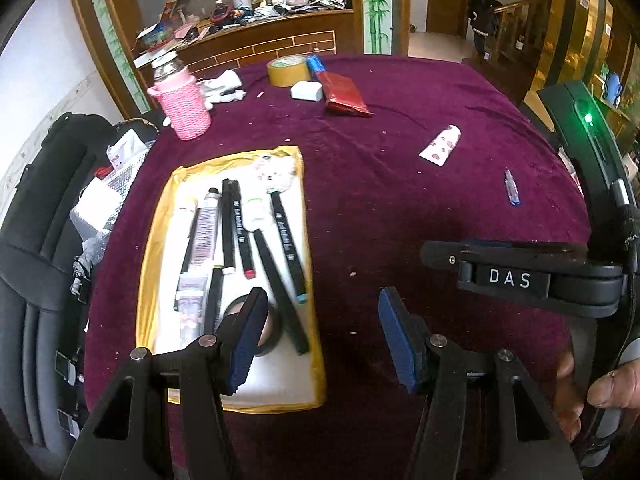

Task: Organize objects
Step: 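Open both grippers and move them back over the carpet toward the remaining items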

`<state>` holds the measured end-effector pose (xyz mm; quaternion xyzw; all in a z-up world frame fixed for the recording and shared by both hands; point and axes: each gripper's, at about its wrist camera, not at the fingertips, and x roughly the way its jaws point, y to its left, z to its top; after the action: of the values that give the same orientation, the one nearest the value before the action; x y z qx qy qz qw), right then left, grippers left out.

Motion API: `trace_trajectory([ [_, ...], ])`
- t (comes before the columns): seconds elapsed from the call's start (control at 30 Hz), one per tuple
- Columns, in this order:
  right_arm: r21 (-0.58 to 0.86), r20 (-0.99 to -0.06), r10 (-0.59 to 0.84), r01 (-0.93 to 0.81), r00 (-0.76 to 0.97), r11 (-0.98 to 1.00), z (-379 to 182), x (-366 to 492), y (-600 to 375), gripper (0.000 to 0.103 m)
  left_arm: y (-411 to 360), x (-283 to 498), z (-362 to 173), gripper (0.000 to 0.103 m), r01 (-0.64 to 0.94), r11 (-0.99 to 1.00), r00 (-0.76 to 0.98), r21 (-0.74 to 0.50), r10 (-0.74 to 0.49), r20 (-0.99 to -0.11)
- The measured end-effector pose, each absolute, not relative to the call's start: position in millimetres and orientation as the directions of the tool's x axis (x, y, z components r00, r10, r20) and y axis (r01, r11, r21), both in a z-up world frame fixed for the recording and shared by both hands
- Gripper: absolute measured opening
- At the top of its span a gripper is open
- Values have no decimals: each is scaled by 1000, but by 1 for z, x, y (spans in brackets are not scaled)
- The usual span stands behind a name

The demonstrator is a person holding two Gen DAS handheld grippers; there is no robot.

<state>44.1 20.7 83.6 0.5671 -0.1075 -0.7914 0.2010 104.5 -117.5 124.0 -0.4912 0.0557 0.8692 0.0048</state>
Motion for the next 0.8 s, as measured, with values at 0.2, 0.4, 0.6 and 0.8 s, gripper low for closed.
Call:
trace_trajectory([
  [0.2, 397, -862, -431, 175, -266, -901, 77, 43, 52, 41, -89, 102, 118, 52, -64, -994, -497, 87, -44, -867],
  [0.4, 395, -870, -420, 144, -258, -907, 69, 39, 84, 41, -62, 98, 110, 52, -68, -994, -477, 84, -41, -878],
  [0.6, 397, -875, -412, 110, -254, -911, 63, 36, 116, 41, -37, 93, 101, 52, -79, -994, -458, 77, -33, -888],
  [0.8, 406, -875, -409, 69, -258, -911, 58, 32, 148, 41, -14, 85, 95, 52, -96, -992, -441, 81, -31, -897],
])
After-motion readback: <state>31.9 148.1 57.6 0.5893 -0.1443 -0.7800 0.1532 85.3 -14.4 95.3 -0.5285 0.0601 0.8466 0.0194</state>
